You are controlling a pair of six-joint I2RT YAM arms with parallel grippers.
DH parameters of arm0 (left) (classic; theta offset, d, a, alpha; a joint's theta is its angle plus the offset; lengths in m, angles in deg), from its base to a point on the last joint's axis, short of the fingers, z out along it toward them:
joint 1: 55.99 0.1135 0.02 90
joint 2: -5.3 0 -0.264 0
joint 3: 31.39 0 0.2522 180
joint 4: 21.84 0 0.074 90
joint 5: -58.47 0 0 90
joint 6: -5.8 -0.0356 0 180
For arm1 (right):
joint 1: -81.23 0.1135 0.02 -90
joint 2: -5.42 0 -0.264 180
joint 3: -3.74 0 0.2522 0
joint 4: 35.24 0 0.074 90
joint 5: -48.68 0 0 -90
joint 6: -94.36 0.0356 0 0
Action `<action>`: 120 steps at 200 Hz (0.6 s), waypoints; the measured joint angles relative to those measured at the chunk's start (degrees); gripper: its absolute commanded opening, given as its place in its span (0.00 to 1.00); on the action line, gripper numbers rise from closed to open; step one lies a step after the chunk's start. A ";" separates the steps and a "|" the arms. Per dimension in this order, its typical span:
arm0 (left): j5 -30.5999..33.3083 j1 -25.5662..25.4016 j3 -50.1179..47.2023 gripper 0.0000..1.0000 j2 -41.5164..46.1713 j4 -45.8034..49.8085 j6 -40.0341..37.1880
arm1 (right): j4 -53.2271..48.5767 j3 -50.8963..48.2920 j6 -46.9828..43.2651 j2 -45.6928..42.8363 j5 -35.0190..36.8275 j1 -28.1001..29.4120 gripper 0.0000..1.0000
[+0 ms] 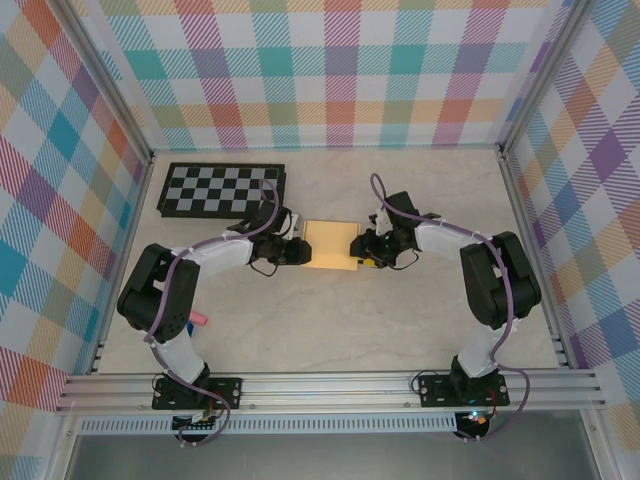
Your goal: Fold the paper box
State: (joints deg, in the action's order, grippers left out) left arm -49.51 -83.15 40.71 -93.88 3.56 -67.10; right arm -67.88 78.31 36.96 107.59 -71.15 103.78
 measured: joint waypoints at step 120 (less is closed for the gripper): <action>3.98 0.00 -0.13 0.43 0.00 0.92 -2.71 | 2.69 -0.13 -0.04 0.61 0.42 0.02 0.45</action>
State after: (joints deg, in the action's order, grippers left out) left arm -45.53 -83.15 40.58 -93.88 4.48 -69.81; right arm -65.19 78.18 36.91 108.20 -70.73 103.80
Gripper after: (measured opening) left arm 0.429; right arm 0.438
